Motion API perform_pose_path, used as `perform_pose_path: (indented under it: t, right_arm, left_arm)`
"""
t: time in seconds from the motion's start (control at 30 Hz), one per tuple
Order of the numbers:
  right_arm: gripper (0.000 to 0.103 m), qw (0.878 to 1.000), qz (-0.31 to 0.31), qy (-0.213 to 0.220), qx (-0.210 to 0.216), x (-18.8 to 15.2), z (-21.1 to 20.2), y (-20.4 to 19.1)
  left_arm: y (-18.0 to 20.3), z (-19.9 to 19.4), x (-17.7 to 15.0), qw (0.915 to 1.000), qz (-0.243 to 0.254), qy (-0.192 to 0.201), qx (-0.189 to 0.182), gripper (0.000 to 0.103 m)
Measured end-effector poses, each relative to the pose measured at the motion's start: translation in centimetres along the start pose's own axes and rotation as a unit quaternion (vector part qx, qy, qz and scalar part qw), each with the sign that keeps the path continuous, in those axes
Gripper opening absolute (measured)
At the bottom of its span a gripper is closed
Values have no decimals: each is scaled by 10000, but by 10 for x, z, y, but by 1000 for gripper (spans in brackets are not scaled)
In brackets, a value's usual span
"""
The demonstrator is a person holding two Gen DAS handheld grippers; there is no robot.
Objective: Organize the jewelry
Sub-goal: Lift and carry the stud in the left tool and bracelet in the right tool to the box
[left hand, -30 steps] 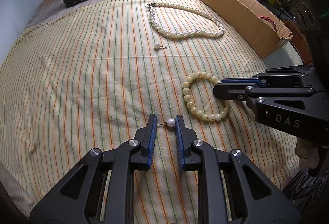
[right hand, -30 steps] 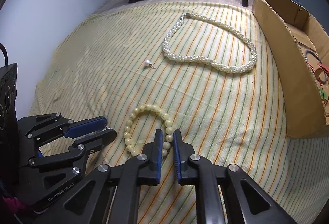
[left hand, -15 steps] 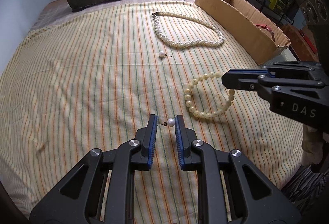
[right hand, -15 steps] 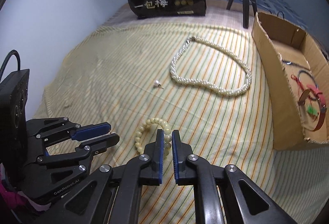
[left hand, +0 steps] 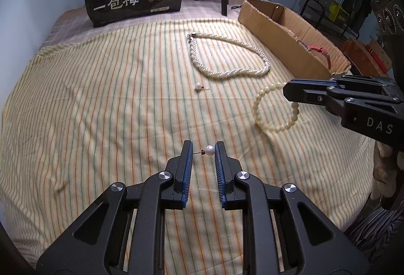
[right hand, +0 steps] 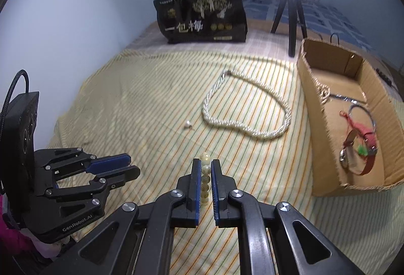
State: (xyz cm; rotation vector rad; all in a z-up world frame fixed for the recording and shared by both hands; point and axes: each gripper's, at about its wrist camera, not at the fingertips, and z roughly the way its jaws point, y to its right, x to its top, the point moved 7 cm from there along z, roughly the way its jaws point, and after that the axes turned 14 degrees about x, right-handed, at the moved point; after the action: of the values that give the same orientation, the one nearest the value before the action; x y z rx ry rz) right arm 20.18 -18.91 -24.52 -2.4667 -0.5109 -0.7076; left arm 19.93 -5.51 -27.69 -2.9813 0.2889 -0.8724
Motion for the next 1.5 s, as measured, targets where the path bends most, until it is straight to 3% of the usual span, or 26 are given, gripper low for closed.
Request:
perform_pose_path:
  t: [0.47,1.03,1.5]
  right_arm:
    - [5,9975,22,684,-184,30,-55,17]
    - [5,9814,808,1625,-632,49,-134,96]
    - [5,9702,1365,1800,-875,42,-161,150]
  left_arm:
    - [24,-20,35,9993,-84,273,-231,16]
    - [74,-36,106,9963,16,646,-568,16]
    - [124,-16,163,9940,254,812,-687,16]
